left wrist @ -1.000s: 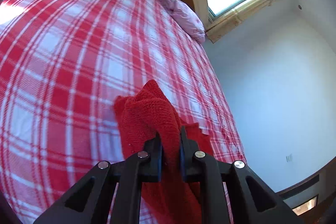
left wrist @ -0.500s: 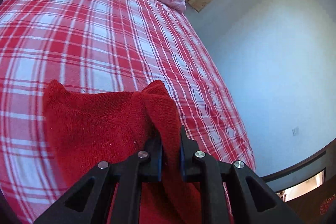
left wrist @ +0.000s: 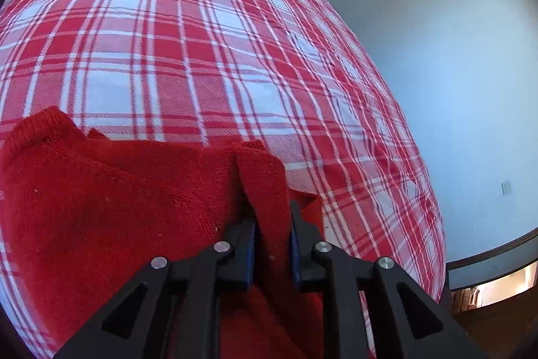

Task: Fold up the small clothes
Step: 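Lift the side edge with both grippers and fold it over the sweater, then lay the fold down and open both grippers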

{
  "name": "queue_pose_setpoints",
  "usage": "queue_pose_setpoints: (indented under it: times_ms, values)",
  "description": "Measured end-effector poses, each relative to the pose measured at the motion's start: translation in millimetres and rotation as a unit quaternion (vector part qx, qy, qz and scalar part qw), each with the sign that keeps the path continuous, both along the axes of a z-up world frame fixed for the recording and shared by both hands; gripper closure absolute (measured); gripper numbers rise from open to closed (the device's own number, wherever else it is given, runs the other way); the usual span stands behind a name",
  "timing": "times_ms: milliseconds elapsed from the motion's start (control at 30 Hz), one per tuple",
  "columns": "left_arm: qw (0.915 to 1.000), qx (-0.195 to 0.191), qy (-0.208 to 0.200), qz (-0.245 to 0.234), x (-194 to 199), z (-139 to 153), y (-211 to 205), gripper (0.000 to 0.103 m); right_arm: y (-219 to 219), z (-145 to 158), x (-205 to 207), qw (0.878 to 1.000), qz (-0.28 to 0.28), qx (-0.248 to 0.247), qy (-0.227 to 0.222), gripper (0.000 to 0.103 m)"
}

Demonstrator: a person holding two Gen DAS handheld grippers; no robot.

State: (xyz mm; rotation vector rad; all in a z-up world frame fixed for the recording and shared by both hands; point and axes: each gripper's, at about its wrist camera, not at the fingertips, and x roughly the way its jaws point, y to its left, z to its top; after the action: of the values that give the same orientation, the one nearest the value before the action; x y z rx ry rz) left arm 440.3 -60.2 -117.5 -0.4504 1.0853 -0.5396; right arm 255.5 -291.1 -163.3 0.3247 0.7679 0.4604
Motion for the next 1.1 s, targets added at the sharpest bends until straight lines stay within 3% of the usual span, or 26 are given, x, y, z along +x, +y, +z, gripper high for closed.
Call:
queue_pose_setpoints:
  times_ms: [133,200,233,267,367,467,533,600,667,767,933,1100]
  values:
    - [0.9996,0.004,-0.019,-0.019,-9.9,14.6,-16.7,0.079,-3.2,1.4,-4.8,1.000,0.005,0.003,-0.006,0.091]
    - [0.9984,0.008,-0.038,-0.042,-18.5,28.4,-25.9,0.079,-7.8,5.1,-8.0,1.000,0.000,0.002,-0.016,0.069]
    - [0.9975,0.011,-0.046,-0.053,-23.3,36.5,-30.0,0.078,-12.0,7.5,-9.4,1.000,-0.009,0.008,-0.019,0.043]
    - [0.9963,0.018,-0.058,-0.060,-29.5,45.9,-32.6,0.078,-15.2,8.7,-8.7,0.999,-0.018,0.011,-0.024,0.036]
    - [0.9928,0.034,-0.097,-0.062,-48.9,64.4,-28.1,0.078,-18.2,17.7,-7.6,0.999,-0.027,0.009,-0.038,0.037]
    - [0.9868,0.072,-0.140,-0.040,-75.1,72.4,-12.1,0.074,-7.5,31.6,1.0,0.999,-0.002,0.007,-0.051,0.041]
    - [0.9816,0.100,-0.162,-0.018,-93.4,68.9,4.6,0.058,-0.3,36.7,7.9,0.998,0.012,0.007,-0.055,0.044]
    - [0.9773,0.119,-0.175,0.006,-114.0,60.4,23.8,0.048,8.4,34.3,21.5,0.999,0.037,0.016,-0.037,0.056]
    - [0.9773,0.115,-0.177,0.019,-129.3,49.5,40.2,0.047,16.2,26.2,33.5,0.999,0.033,-0.011,-0.014,0.085]
    - [0.9780,0.114,-0.173,0.027,-150.0,33.2,52.0,0.047,21.0,11.9,38.7,0.999,0.034,-0.034,0.008,0.094]
    - [0.9720,0.124,-0.197,0.026,-181.8,10.5,48.5,0.045,11.6,6.0,19.8,0.997,0.013,-0.070,0.015,0.096]
    - [0.9562,0.167,-0.240,0.017,-190.2,4.4,36.9,0.042,12.8,6.1,16.2,0.995,0.019,-0.099,0.020,0.095]
